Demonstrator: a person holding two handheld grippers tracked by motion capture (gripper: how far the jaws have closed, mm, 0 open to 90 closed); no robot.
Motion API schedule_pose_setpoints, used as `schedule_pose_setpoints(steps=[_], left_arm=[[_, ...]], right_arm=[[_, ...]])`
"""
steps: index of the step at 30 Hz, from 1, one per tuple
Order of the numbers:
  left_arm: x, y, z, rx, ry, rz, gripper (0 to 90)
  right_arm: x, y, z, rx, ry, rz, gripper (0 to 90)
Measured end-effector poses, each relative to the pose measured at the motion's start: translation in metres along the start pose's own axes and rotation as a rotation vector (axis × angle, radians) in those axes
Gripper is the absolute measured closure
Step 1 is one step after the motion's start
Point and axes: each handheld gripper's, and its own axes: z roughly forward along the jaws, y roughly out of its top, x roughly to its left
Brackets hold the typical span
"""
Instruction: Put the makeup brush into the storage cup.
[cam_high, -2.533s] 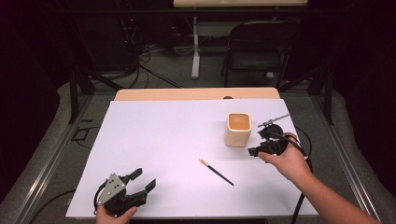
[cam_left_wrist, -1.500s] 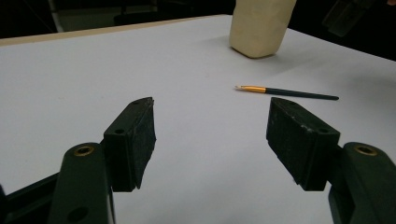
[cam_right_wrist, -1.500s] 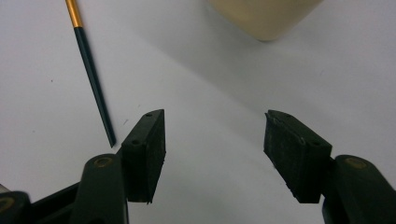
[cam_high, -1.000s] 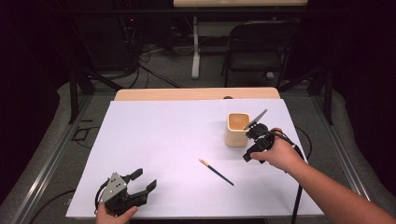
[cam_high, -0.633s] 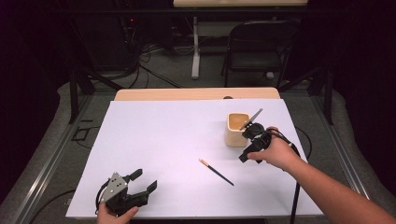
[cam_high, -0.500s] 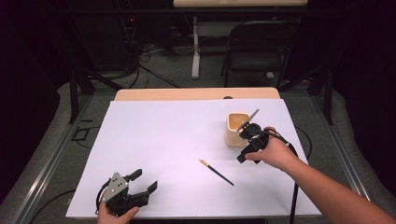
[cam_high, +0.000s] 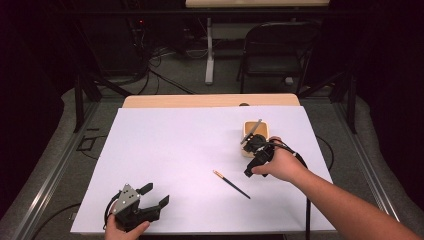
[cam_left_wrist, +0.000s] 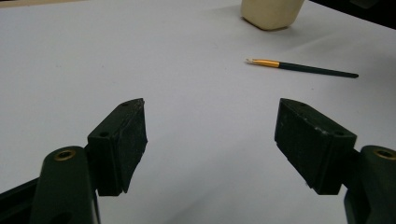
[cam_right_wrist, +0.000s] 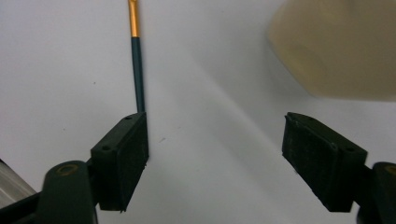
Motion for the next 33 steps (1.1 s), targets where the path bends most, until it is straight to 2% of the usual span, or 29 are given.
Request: schedule_pose_setpoints(steps=[3,4,9,13,18,21,23,24,27,28,30,32,33], left_arm=[[0.001,0.0,-0.001,-0.005,0.007,-0.002,25.1],[0.001,0.0,-0.001,-0.009,0.004,-0.006,25.1],[0.001,0.0,-0.002,-0.011,0.007,-0.011,25.1],[0.001,0.0,-0.002,-0.012,0.007,-0.012,25.1],[0.001,0.0,-0.002,-0.012,0.008,-0.014,25.2],[0.001,0.0,-0.002,-0.013,0.008,-0.015,25.2],[0.002,0.0,-0.003,-0.015,0.006,-0.016,25.2],[0.002,0.0,-0.003,-0.015,0.006,-0.017,25.2],[0.002,0.0,-0.003,-0.015,0.005,-0.017,25.3],[0.002,0.0,-0.003,-0.015,0.004,-0.016,25.3],[0.002,0.0,-0.003,-0.015,0.004,-0.016,25.3],[0.002,0.0,-0.003,-0.016,0.005,-0.016,25.3],[0.002,0.0,-0.003,-0.016,0.005,-0.016,25.3]], right_arm=[[0.004,0.005,0.001,-0.014,-0.001,-0.022,25.6],[0.004,0.008,0.0,0.001,0.0,-0.034,25.9],[0.012,0.017,0.002,-0.001,0.001,-0.061,27.2],[0.018,0.024,0.004,0.023,-0.006,-0.094,29.6],[0.025,0.033,0.006,0.008,0.0,-0.113,32.8],[0.028,0.038,0.006,0.011,-0.001,-0.111,33.7],[0.03,0.04,0.007,0.001,0.003,-0.093,34.2],[0.03,0.041,0.006,0.02,0.007,-0.083,35.0],[0.032,0.044,0.007,0.017,0.017,-0.065,37.8],[0.032,0.044,0.007,0.034,0.014,-0.065,37.9],[0.033,0.044,0.011,0.022,0.016,-0.06,38.5],[0.034,0.045,0.012,0.027,0.01,-0.074,39.7],[0.035,0.045,0.012,0.032,0.011,-0.064,40.6]])
